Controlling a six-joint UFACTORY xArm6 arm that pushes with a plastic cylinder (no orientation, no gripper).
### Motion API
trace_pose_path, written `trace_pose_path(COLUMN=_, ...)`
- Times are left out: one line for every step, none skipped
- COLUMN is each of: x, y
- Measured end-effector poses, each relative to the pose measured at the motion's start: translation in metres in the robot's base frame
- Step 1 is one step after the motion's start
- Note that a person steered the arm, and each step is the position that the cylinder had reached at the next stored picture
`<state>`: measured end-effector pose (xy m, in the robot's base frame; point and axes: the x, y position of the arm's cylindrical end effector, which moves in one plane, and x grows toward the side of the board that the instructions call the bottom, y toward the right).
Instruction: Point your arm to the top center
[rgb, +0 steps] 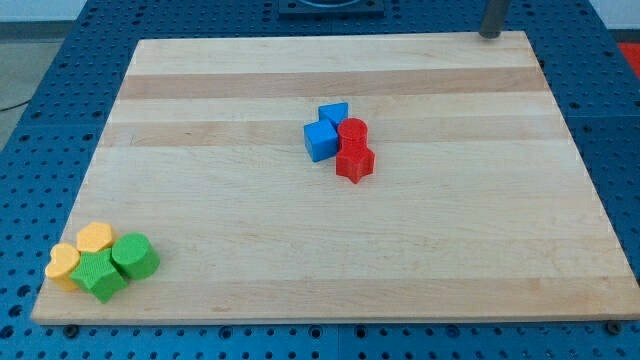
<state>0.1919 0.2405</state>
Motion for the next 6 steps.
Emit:
trace_pose_path(x=0.0, y=-0.001)
trace_pose_path(x=0.0, y=-0.025)
trace_pose_path(x=0.0, y=-0.077)
trace_pose_path(x=0.016, y=-0.146)
trace_pose_path(x=0.029, y=-0.218)
trace_pose_path(x=0.041, y=-0.287)
